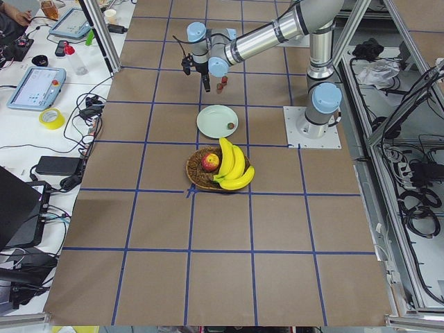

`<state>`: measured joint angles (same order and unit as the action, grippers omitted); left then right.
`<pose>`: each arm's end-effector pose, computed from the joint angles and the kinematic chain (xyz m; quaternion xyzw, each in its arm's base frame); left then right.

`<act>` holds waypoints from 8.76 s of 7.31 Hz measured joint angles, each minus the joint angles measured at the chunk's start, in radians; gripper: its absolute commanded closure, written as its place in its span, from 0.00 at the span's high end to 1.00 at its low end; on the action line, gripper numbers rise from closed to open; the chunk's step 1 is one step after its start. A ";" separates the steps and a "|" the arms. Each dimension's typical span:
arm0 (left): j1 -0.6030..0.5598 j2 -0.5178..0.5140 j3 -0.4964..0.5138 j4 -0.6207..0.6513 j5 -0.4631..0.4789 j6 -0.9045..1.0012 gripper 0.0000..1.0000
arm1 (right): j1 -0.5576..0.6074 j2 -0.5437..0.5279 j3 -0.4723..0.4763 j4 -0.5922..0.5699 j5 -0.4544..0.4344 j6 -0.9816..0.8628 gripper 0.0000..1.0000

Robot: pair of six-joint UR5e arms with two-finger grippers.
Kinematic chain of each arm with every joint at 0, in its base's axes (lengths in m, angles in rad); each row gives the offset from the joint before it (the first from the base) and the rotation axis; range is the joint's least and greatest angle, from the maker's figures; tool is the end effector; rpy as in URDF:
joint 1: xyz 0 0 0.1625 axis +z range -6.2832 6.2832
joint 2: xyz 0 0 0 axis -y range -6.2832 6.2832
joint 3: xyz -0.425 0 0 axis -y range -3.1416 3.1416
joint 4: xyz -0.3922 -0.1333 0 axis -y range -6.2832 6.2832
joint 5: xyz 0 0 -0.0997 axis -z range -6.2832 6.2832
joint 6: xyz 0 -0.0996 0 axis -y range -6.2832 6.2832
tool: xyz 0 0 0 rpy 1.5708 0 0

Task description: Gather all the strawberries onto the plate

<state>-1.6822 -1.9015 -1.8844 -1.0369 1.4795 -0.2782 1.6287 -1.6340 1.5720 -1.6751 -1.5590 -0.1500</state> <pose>-0.2015 -0.5206 0.2193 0.0856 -0.9938 -0.0629 0.0340 0.1620 -0.4708 0.5292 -0.1039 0.9911 -0.0832 0.0020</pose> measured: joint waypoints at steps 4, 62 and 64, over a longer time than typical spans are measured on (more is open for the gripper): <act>-0.023 -0.021 -0.116 0.095 -0.080 -0.015 0.73 | -0.001 -0.001 -0.005 0.000 -0.002 0.001 1.00; 0.237 0.022 0.117 -0.182 0.168 0.165 1.00 | 0.002 0.007 -0.001 -0.011 0.004 -0.002 1.00; 0.205 0.082 0.176 -0.185 0.145 0.166 1.00 | 0.002 0.006 -0.001 -0.011 0.003 -0.002 1.00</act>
<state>-1.4769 -1.8198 -1.7087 -1.2215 1.6247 -0.1122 1.6306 -1.6276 1.5708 -1.6858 -1.5561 -0.1519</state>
